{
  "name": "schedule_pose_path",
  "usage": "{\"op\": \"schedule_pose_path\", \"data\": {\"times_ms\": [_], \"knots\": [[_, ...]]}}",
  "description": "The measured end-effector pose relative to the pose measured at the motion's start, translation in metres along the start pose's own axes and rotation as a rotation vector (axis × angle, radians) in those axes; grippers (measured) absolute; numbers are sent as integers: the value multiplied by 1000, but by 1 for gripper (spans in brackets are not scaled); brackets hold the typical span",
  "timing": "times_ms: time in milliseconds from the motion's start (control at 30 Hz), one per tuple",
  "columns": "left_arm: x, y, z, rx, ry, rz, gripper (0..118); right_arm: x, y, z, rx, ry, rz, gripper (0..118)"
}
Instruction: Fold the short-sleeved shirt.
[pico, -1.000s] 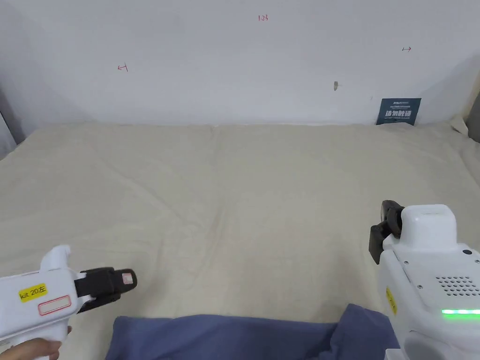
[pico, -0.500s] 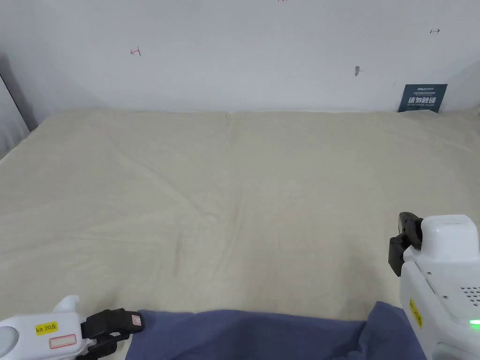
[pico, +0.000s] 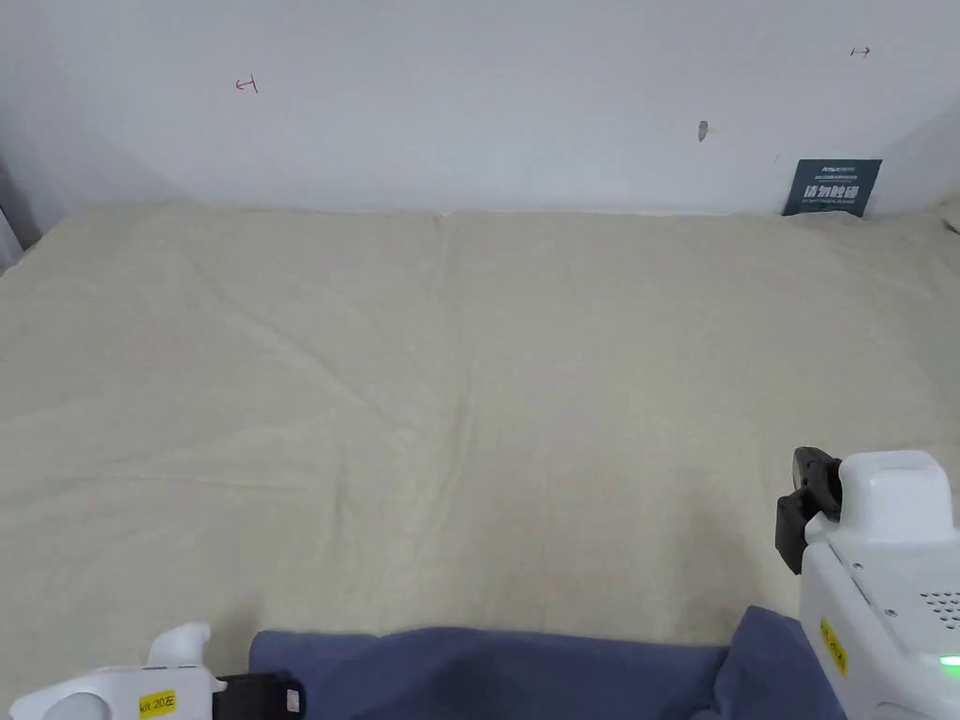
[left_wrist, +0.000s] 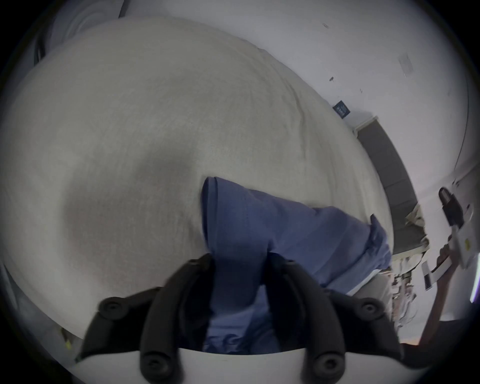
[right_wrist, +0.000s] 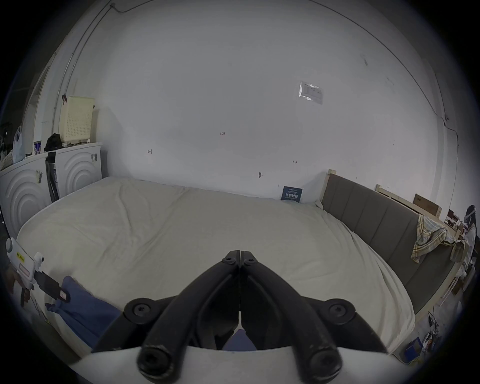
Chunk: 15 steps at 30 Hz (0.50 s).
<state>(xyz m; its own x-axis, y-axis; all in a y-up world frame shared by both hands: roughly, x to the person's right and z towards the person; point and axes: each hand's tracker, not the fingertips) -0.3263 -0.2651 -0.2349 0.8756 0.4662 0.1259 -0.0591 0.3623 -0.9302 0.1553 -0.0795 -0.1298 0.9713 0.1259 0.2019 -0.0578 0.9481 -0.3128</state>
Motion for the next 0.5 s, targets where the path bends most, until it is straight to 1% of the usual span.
{"op": "schedule_pose_path", "data": {"times_ms": [33, 67, 100, 133, 167, 200, 300, 433, 500], "knots": [[0, 0, 1, 7, 17, -17, 23, 1, -1, 1, -1, 2, -5, 0], [2, -1, 1, 5, -6, 12, 15, 2, -1, 1, -2, 2, -9, 0], [4, -3, 2, 8, -11, 11, 13, 2, -2, 1, -1, 2, -14, 0], [10, -5, 2, 13, -17, 9, 11, 2, -2, 1, -2, 4, -17, 0], [17, -5, 4, 25, 37, -31, 10, 4, -2, 2, -4, 5, -18, 0], [23, -6, 6, 37, 41, -61, 10, 5, -2, 2, -3, 4, -19, 0], [33, -3, 27, 81, 35, -73, 10, 10, 1, 3, 2, 2, -17, 0], [26, 8, 67, 115, 16, -73, 10, 14, 8, 5, 26, 1, -17, 0], [20, 13, 85, 143, 67, -69, 10, 15, 11, 6, 38, 3, -18, 0]]}}
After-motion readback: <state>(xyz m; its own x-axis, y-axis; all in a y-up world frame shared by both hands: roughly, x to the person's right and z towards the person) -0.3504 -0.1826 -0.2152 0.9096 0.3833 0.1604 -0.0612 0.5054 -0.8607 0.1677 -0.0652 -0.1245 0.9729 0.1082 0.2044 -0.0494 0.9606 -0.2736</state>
